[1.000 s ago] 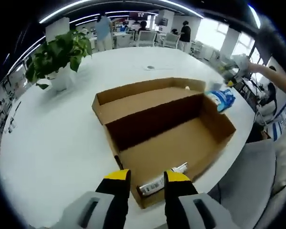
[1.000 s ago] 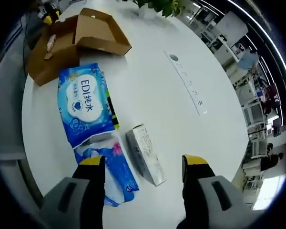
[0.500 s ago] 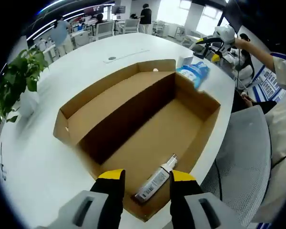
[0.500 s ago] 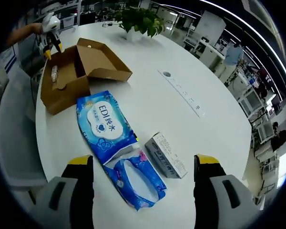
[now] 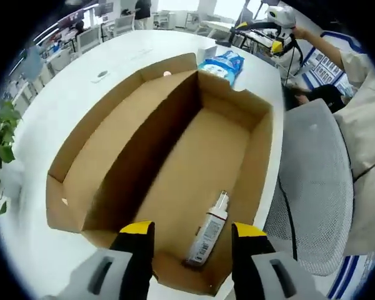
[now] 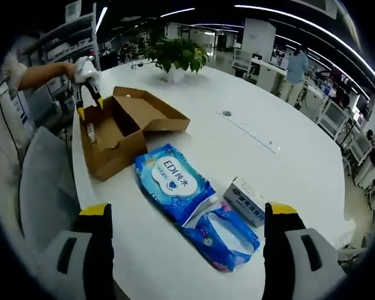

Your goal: Operate the shoe box by opening the lid, removing the specified soft item, and placing it in the target area until the item is outside and the box remains undamaged.

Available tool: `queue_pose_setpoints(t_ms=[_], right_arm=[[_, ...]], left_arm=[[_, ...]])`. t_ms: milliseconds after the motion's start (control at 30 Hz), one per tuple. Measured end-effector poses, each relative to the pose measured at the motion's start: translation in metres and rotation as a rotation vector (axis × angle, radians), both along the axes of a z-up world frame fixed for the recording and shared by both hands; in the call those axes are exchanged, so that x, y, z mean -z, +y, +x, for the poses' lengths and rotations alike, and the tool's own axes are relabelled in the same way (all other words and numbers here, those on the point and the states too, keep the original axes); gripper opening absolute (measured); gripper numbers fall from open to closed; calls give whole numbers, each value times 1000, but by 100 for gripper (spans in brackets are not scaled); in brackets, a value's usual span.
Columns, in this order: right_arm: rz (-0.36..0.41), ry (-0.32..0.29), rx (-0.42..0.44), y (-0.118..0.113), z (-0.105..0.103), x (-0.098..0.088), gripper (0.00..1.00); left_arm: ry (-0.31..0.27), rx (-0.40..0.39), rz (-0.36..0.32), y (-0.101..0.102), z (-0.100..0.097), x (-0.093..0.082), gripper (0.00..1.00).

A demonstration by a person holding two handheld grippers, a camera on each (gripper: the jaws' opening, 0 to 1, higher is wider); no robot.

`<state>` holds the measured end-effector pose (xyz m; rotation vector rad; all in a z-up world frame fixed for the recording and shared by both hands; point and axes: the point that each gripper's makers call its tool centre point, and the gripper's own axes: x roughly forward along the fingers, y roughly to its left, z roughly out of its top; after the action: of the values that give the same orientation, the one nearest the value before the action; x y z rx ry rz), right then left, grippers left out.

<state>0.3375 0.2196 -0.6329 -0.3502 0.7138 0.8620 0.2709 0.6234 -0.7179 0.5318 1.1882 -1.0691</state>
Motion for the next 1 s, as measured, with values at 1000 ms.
queue_pose_setpoints(t_ms=[1000], right_arm=[[77,26,54,-3,-33,2,96]], left_arm=[[131,478,125,-4,-8,49,56]])
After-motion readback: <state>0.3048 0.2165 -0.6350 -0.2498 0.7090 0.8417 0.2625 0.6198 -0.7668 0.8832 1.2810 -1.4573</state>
